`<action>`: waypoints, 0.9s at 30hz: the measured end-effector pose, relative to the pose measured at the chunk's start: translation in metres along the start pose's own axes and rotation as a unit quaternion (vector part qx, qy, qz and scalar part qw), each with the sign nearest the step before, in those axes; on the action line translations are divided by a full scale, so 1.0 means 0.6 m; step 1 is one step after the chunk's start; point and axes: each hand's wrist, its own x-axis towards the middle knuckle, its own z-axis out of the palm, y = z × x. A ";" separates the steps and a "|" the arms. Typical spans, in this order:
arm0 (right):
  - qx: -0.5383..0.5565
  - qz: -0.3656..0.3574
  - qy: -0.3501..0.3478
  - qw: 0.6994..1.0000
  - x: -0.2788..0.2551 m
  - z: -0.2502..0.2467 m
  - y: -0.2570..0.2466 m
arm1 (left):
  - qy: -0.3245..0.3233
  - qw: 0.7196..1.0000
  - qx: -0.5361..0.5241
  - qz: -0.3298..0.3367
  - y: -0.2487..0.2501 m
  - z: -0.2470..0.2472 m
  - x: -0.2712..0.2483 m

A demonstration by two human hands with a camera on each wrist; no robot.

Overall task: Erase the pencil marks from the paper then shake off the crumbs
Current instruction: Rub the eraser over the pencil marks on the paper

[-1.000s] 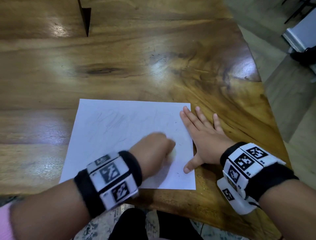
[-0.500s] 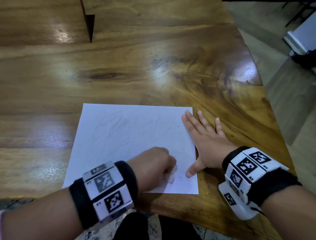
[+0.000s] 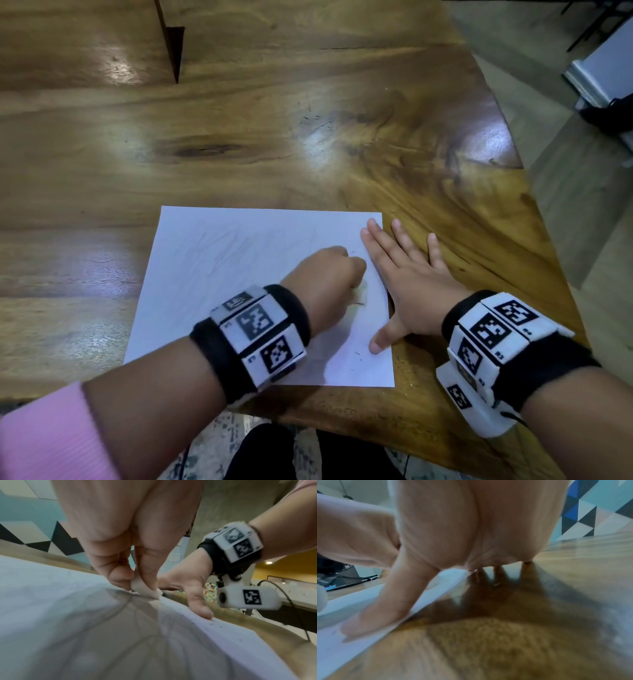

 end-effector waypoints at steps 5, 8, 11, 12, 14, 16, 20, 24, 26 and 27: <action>0.006 -0.004 0.000 1.000 0.002 0.000 0.002 | -0.148 0.987 0.006 0.061 0.012 0.029 -0.065; 0.003 -0.002 0.000 1.000 0.001 0.001 0.001 | -0.086 0.996 0.022 0.026 -0.001 0.021 -0.039; 0.002 -0.002 0.001 1.000 0.001 0.001 0.001 | -0.016 0.999 0.033 0.008 0.001 0.004 -0.021; 0.002 -0.002 0.001 1.000 0.002 0.000 0.001 | -0.056 0.997 0.045 0.032 0.006 0.004 -0.029; 0.003 -0.002 0.002 1.000 0.002 0.001 0.002 | -0.161 0.984 0.034 0.067 0.012 0.014 -0.057; 0.004 -0.002 0.004 1.000 0.002 0.001 0.002 | -0.156 0.986 0.022 0.053 0.005 0.014 -0.060; 0.001 -0.002 0.005 1.000 0.001 0.001 0.002 | -0.009 0.999 -0.029 -0.026 -0.013 0.006 -0.030; 0.000 -0.002 0.002 1.000 0.002 0.000 0.002 | -0.101 0.994 -0.023 0.036 -0.008 0.014 -0.062; 0.004 -0.003 0.006 1.000 0.001 0.001 0.002 | -0.067 0.995 -0.067 0.024 -0.020 0.012 -0.063; 0.004 -0.003 0.009 1.000 0.000 0.001 0.003 | -0.031 0.996 -0.086 0.000 -0.032 0.009 -0.057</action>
